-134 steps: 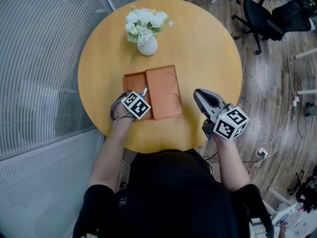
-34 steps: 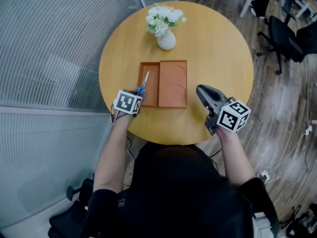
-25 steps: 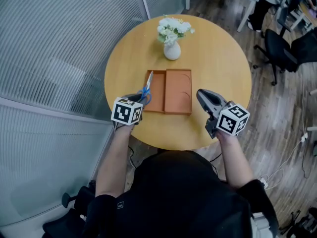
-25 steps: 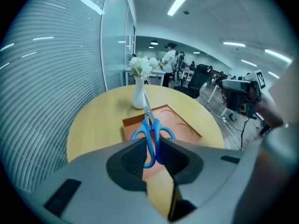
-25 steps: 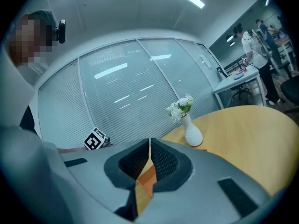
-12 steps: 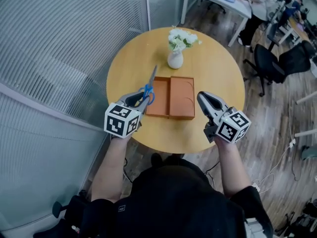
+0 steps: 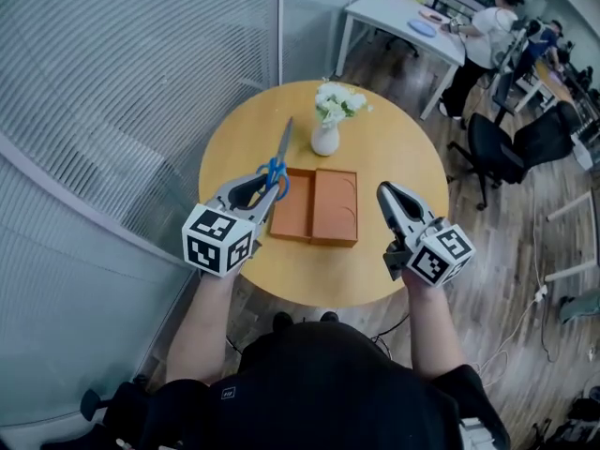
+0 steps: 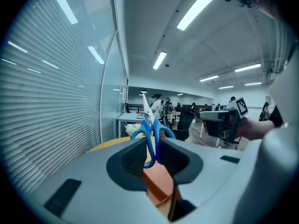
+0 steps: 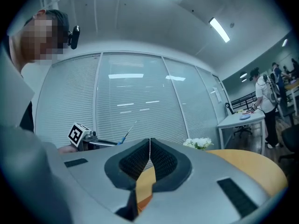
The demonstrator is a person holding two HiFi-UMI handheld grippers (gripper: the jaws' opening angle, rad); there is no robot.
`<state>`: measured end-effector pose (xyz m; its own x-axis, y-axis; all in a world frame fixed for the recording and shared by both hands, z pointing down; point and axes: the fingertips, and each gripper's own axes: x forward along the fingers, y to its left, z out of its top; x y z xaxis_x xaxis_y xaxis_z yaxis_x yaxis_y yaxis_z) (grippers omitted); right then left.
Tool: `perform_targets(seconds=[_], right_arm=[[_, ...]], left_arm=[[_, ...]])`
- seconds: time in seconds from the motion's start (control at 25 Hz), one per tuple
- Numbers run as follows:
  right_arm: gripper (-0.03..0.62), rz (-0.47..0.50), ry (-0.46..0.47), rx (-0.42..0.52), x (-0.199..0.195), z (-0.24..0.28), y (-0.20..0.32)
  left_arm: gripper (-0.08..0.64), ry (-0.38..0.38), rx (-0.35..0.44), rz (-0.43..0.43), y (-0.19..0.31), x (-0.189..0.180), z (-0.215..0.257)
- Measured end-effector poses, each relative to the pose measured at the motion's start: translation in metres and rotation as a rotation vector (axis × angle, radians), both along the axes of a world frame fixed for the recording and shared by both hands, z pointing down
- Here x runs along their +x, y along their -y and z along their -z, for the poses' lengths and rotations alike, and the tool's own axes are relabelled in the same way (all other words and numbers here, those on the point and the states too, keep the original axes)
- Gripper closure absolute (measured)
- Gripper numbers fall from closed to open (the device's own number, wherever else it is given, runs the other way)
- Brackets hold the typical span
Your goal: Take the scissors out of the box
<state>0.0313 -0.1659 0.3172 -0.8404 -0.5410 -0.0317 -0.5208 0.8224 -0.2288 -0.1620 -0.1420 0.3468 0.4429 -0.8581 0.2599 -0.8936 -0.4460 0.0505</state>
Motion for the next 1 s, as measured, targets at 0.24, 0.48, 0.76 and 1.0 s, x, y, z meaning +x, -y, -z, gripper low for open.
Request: perform_targets(seconds=[0.24, 0.48, 0.76, 1.0], right_arm=[[0.557, -0.039, 0.019, 0.089, 0.026, 0.026, -0.004], [0.557, -0.107, 0.028, 0.129, 0.049, 0.033, 0.019], [0.557, -0.135, 0.025, 0.158, 0.049, 0.037, 0.033], [0.557, -0.114, -0.013, 0.152, 0.044, 0.024, 0.032]], left_arm=[[0.468, -0.035, 0.12, 0.032, -0.011, 0.012, 0.043], [0.468, -0.028, 0.152, 0.068, 0.012, 0.009, 0.05], [0.468, -0.01, 0.165, 0.138, 0.021, -0.001, 0.038], [0.468, -0.01, 0.159, 0.163, 0.022, -0.002, 0.032]])
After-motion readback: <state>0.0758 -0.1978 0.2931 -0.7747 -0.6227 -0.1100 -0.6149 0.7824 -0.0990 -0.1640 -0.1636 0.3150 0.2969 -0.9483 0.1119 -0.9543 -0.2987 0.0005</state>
